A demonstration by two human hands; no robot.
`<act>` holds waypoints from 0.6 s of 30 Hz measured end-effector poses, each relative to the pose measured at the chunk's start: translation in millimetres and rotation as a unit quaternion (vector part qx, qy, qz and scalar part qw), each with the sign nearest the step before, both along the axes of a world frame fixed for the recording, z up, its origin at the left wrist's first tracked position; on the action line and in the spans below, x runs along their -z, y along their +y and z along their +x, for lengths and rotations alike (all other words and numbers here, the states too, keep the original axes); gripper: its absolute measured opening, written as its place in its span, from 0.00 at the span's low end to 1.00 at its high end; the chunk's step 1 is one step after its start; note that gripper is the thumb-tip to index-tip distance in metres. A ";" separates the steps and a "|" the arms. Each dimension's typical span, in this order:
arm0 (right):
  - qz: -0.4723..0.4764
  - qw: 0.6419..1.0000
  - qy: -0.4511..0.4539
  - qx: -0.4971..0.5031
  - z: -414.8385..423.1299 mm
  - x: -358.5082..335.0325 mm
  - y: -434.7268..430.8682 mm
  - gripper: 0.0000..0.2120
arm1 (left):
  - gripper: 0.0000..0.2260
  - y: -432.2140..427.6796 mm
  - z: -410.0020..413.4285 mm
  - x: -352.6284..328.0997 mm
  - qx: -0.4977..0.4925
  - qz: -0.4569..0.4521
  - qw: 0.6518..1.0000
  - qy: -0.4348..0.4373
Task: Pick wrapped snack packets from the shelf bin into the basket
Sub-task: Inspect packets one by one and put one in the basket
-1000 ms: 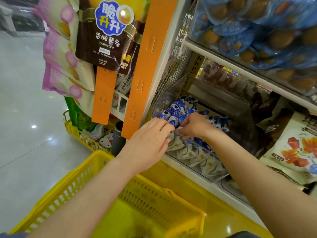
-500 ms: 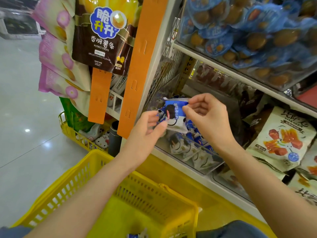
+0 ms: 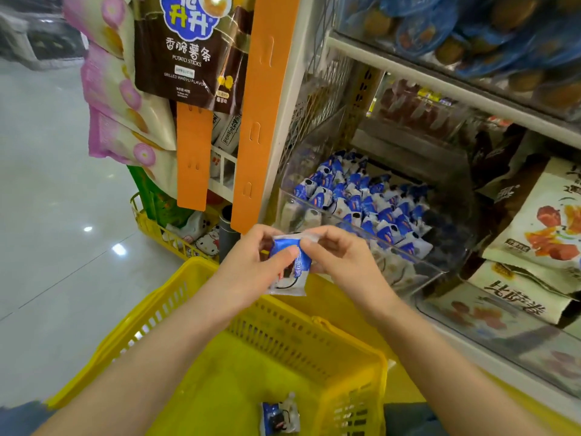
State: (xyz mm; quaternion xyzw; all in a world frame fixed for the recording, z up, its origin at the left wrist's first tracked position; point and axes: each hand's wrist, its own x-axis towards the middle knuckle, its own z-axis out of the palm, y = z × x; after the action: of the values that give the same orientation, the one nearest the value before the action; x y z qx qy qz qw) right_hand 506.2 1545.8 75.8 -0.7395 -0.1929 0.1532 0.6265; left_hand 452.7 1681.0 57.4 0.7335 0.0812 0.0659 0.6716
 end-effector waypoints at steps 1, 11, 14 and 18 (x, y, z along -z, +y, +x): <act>-0.005 1.000 0.002 -0.003 0.0 3.5 1.4 0.07 | 0.03 0.1 0.1 2.8 -0.012 0.010 1.000 -0.002; -0.118 0.977 -0.179 0.000 -1.5 22.4 1.4 0.08 | 0.20 3.0 3.4 16.9 -0.036 0.020 0.999 0.028; -0.141 0.947 -0.287 0.006 -3.7 26.2 -3.0 0.03 | 0.17 2.3 3.7 18.7 -0.034 0.013 0.998 0.048; -0.161 0.919 -0.359 -0.022 -4.1 27.7 -10.0 0.03 | 0.10 1.8 3.0 22.4 -0.042 -0.017 0.995 0.084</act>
State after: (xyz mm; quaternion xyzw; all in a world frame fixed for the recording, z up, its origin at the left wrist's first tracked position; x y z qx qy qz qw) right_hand 502.1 1535.8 48.1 -0.8315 -0.3932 -0.0797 0.3843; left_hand 455.7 1682.8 35.0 0.7207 0.1691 0.0306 0.6716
